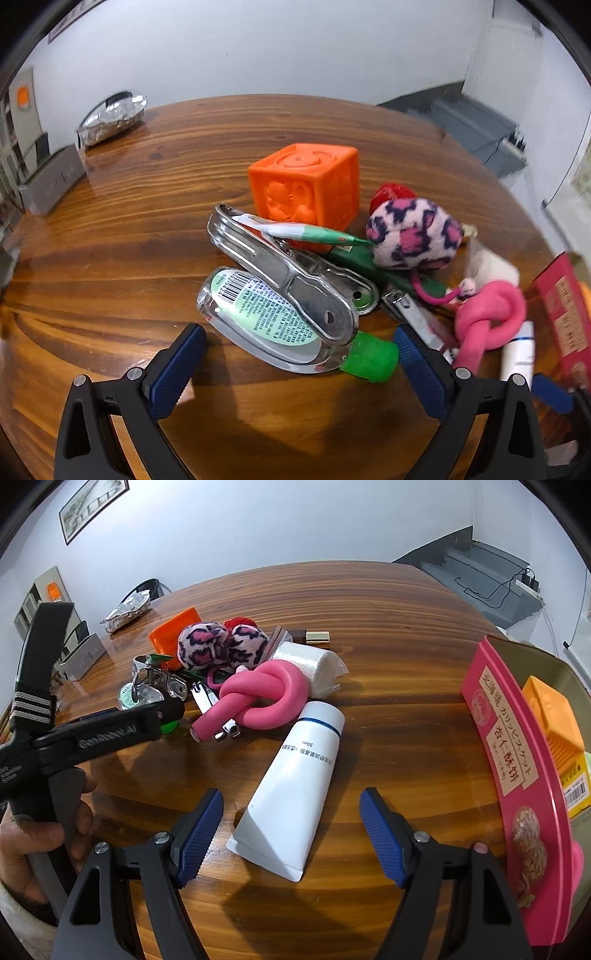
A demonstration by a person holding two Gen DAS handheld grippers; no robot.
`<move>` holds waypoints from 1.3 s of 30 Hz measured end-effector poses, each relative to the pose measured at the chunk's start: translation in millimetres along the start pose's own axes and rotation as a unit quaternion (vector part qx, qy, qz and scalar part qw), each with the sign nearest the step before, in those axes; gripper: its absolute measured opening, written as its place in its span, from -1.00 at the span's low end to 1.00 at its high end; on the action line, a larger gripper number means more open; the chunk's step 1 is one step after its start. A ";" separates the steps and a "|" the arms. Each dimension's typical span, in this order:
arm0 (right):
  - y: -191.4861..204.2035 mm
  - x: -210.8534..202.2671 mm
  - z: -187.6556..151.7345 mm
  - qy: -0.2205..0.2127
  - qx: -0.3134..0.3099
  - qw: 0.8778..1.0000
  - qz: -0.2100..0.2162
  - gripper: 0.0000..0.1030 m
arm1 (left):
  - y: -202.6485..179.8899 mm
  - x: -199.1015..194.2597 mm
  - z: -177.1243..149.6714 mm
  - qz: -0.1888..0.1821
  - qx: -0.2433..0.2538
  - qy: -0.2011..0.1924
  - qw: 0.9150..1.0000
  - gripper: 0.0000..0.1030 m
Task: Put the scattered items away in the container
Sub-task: 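Grasp the clear sanitizer bottle with the left gripper and lift it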
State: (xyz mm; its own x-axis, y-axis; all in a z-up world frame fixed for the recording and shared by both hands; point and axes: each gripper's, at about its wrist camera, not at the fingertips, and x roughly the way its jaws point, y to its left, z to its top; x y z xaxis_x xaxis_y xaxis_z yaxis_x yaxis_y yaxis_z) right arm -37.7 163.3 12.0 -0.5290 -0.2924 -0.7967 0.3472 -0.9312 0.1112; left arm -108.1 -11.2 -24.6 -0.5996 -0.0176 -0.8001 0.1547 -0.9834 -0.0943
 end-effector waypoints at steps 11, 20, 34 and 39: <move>-2.4 -4.3 -1.7 0.007 0.011 1.000 0.025 0.54 | 58.0 -18.9 -25.7 0.063 -0.047 0.011 0.997 0.98; 3.8 -3.8 -2.8 0.008 0.004 1.000 0.028 0.54 | 79.5 -22.7 -14.2 0.048 -0.074 -0.011 0.996 0.98; 4.2 -2.2 -2.2 0.007 0.000 1.000 0.023 0.54 | 58.3 -7.3 -1.4 0.047 -0.013 -0.014 0.999 -0.13; 2.1 -8.8 -1.6 -0.008 0.004 1.000 0.026 0.54 | 58.3 -34.0 -12.0 0.027 -0.031 -0.031 0.999 -0.13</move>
State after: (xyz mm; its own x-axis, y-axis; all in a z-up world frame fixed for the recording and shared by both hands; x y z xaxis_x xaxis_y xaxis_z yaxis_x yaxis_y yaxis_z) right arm -31.1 164.3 18.4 -0.5228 -0.3431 -0.7803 0.3687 -0.9164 0.1559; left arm -69.3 -65.7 -10.0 -0.6356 -0.0832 -0.7675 0.2348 -0.9679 -0.0895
